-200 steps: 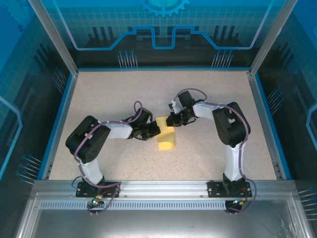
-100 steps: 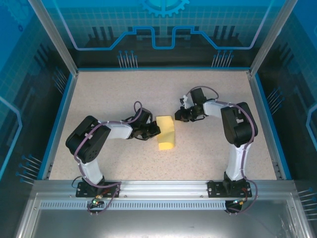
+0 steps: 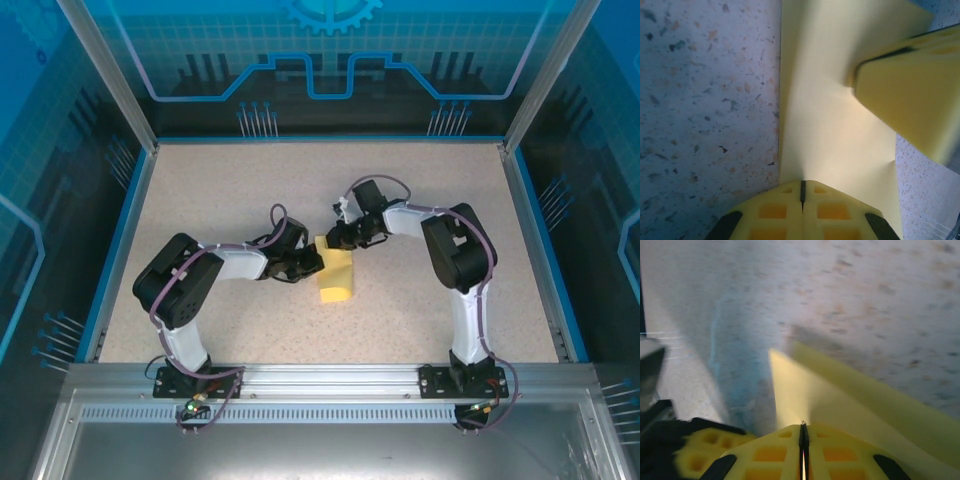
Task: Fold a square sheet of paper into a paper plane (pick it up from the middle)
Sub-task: Fold the square sheet of paper in half at the center of the table.
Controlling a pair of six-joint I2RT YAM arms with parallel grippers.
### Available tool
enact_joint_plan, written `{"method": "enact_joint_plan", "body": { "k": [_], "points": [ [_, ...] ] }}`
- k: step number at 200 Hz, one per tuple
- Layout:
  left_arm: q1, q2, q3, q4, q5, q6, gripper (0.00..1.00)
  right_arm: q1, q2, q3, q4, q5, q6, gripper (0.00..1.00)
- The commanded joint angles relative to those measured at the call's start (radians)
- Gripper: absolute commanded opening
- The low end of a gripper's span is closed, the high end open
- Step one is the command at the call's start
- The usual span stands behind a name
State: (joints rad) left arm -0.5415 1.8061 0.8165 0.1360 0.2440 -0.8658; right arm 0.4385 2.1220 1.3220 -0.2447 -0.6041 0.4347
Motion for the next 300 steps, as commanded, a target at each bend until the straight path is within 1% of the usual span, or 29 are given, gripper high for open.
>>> {"method": "enact_joint_plan", "body": {
  "k": [1,54,84,98,127,147,168,198,231,300],
  "points": [
    [-0.004,0.104,-0.074,-0.276,-0.12,-0.003,0.0,-0.041,0.033,0.01,0.024,-0.019,0.022,0.11],
    [-0.004,0.105,-0.091,-0.272,-0.127,-0.007,0.0,-0.147,0.024,-0.019,0.058,0.036,0.038,0.12],
    [-0.004,0.108,-0.094,-0.257,-0.123,-0.012,0.0,-0.159,-0.013,-0.002,0.022,0.064,0.018,0.12],
    [-0.004,0.107,-0.09,-0.26,-0.123,-0.009,0.0,-0.153,-0.065,-0.026,0.025,0.069,0.015,0.12],
    [-0.003,0.103,-0.084,-0.267,-0.124,-0.001,0.0,-0.127,-0.208,-0.136,0.043,0.082,0.019,0.12],
    [-0.004,0.102,-0.081,-0.27,-0.126,0.002,0.0,-0.076,-0.255,-0.169,-0.031,0.088,-0.011,0.13],
    [-0.005,0.1,-0.08,-0.27,-0.127,0.004,0.0,-0.011,-0.262,-0.189,-0.104,0.088,-0.033,0.13],
    [-0.004,0.102,-0.076,-0.274,-0.134,0.008,0.0,0.037,-0.264,-0.25,-0.086,0.052,-0.016,0.13],
    [-0.003,0.107,-0.074,-0.273,-0.138,0.003,0.0,0.045,-0.25,-0.315,-0.042,0.006,0.002,0.13],
    [-0.004,0.105,-0.08,-0.271,-0.145,0.002,0.0,0.044,-0.284,-0.375,-0.066,0.007,-0.006,0.13]
  ]
}}
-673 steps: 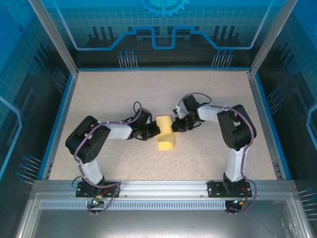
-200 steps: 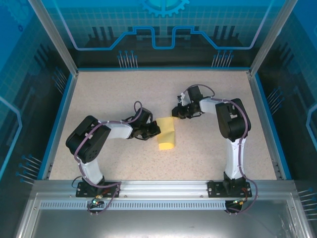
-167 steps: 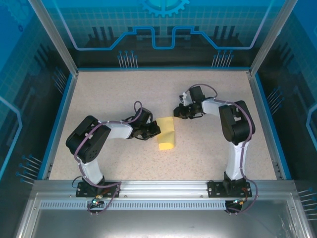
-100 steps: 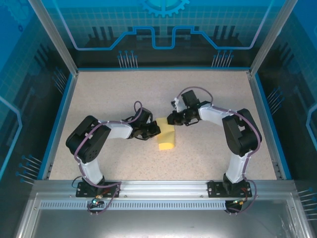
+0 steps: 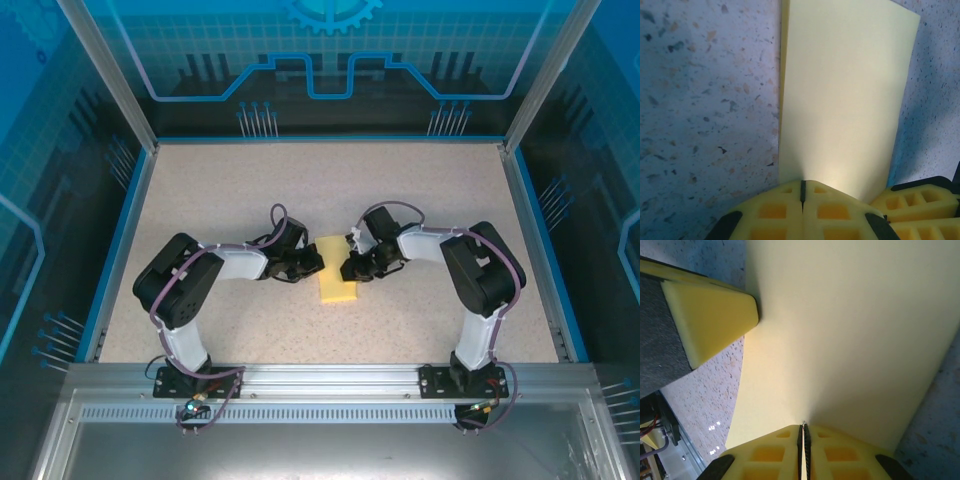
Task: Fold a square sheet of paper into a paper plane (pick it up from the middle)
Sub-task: Fold the square sheet of paper in half at the center of the table.
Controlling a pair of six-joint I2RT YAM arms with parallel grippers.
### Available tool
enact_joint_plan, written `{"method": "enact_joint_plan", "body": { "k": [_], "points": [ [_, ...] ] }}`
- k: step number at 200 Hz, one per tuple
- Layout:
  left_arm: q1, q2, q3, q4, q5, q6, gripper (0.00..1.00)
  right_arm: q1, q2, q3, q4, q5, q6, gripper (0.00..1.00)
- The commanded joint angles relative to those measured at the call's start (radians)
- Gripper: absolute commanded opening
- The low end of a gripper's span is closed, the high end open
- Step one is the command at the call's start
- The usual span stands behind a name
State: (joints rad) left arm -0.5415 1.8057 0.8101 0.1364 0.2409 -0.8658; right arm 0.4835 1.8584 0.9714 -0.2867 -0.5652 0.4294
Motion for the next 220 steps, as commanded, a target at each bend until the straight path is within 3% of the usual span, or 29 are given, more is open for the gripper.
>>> {"method": "enact_joint_plan", "body": {
  "k": [1,52,82,132,183,220],
  "points": [
    [-0.004,0.106,-0.073,-0.271,-0.142,0.001,0.0,-0.001,-0.021,-0.025,-0.022,-0.032,0.0,0.13],
    [-0.004,0.107,-0.077,-0.274,-0.146,-0.001,0.0,-0.011,-0.053,-0.07,-0.021,-0.039,-0.006,0.13],
    [-0.004,0.112,-0.074,-0.294,-0.157,-0.013,0.0,-0.02,-0.049,-0.112,-0.113,-0.059,-0.036,0.14],
    [-0.003,0.127,-0.069,-0.289,-0.158,-0.015,0.0,-0.067,-0.189,-0.215,-0.165,-0.008,-0.06,0.15],
    [-0.006,0.1,-0.041,-0.332,-0.157,0.02,0.0,-0.074,-0.297,-0.099,-0.095,-0.02,-0.031,0.15],
    [-0.005,0.106,-0.032,-0.336,-0.158,0.026,0.0,-0.04,-0.15,0.068,-0.089,-0.004,-0.029,0.16]
  ]
}}
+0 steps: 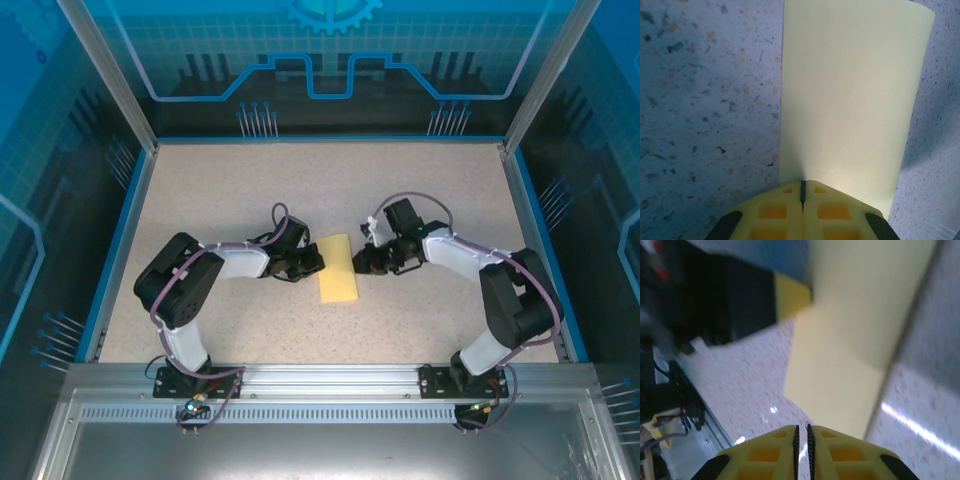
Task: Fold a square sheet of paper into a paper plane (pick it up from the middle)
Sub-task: Fold the square sheet of paper in half at the center of the table.
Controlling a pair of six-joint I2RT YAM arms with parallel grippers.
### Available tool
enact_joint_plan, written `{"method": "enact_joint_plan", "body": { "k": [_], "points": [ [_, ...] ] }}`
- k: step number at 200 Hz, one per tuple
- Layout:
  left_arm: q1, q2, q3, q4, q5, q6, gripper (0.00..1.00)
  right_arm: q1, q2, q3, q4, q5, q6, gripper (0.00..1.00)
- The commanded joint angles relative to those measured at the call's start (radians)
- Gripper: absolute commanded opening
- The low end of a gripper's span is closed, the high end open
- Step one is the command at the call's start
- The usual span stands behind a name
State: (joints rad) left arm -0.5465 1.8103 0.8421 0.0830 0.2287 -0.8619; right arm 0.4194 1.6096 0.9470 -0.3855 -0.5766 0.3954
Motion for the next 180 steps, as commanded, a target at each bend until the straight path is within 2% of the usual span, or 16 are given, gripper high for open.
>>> {"method": "enact_joint_plan", "body": {
  "k": [1,37,72,117,180],
  "points": [
    [0.0,0.101,-0.063,-0.282,-0.146,0.022,0.0,0.027,0.102,0.097,0.009,0.008,0.005,0.16],
    [-0.002,0.103,-0.061,-0.282,-0.146,0.018,0.0,0.078,0.277,0.185,0.015,0.004,0.022,0.16],
    [-0.004,0.107,-0.063,-0.286,-0.15,0.018,0.0,0.093,0.324,0.159,0.024,-0.016,0.023,0.15],
    [-0.004,0.107,-0.062,-0.285,-0.16,0.014,0.0,0.061,0.303,0.077,-0.015,-0.038,-0.013,0.16],
    [-0.004,0.104,-0.072,-0.276,-0.164,0.005,0.0,-0.01,0.179,-0.061,-0.05,-0.018,-0.04,0.16]
  ]
}}
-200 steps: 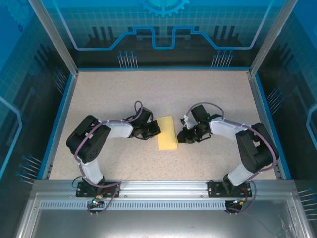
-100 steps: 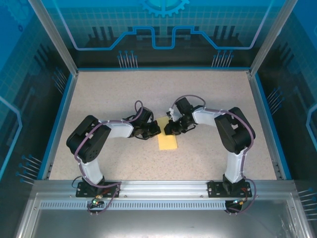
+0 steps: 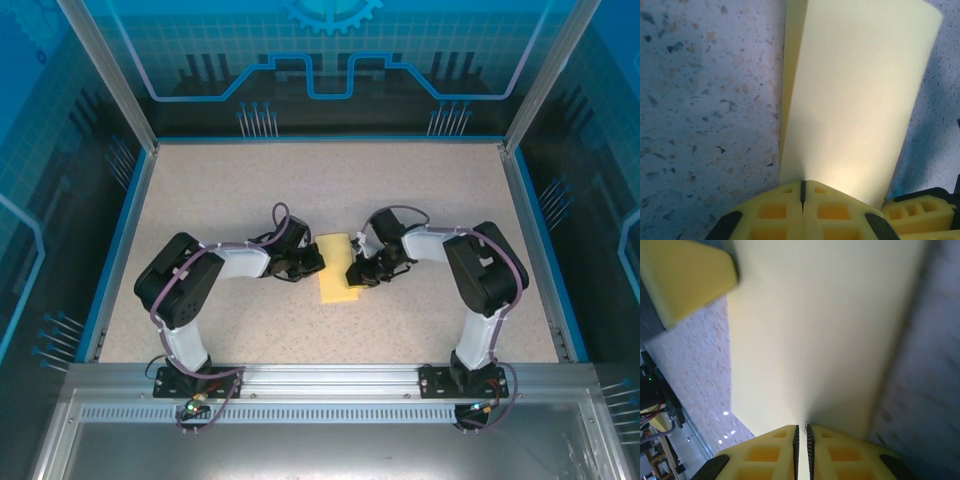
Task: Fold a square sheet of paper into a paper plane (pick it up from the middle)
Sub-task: Fold the square sheet of paper in half at the center of the table, then rotate the paper at the bottom-center of the table.
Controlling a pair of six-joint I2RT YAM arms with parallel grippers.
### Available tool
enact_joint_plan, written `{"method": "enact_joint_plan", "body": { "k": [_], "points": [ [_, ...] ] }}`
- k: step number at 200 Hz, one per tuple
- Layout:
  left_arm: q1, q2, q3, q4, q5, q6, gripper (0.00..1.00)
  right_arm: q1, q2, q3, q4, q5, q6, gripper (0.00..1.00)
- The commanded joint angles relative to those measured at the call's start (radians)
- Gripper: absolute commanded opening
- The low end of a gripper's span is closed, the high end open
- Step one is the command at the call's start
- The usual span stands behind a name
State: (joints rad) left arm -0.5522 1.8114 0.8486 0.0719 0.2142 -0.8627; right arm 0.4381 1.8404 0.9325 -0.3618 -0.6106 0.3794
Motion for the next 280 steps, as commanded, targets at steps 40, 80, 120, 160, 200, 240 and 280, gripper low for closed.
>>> {"method": "enact_joint_plan", "body": {
  "k": [40,80,120,160,200,240,280],
  "points": [
    [0.003,0.1,-0.077,-0.264,-0.145,0.012,0.0,-0.02,-0.13,-0.08,-0.041,-0.003,-0.021,0.17],
    [0.002,0.086,-0.055,-0.274,-0.139,0.058,0.0,0.011,-0.244,-0.066,-0.015,0.058,0.001,0.18],
    [0.001,0.055,0.002,-0.322,-0.142,0.136,0.0,0.074,-0.216,-0.044,0.013,0.142,0.034,0.18],
    [0.003,-0.017,0.042,-0.329,-0.105,0.167,0.0,0.129,-0.119,-0.018,0.078,0.173,0.108,0.17],
    [0.003,-0.126,0.09,-0.35,-0.068,0.183,0.05,0.185,-0.067,-0.024,0.121,0.19,0.173,0.17],
    [0.006,-0.303,0.107,-0.435,-0.155,0.178,0.18,0.229,-0.06,-0.047,0.168,0.225,0.261,0.17],
    [0.075,-0.533,0.008,-0.544,-0.292,0.112,0.33,0.323,-0.029,-0.027,0.222,0.304,0.37,0.17]
  ]
}}
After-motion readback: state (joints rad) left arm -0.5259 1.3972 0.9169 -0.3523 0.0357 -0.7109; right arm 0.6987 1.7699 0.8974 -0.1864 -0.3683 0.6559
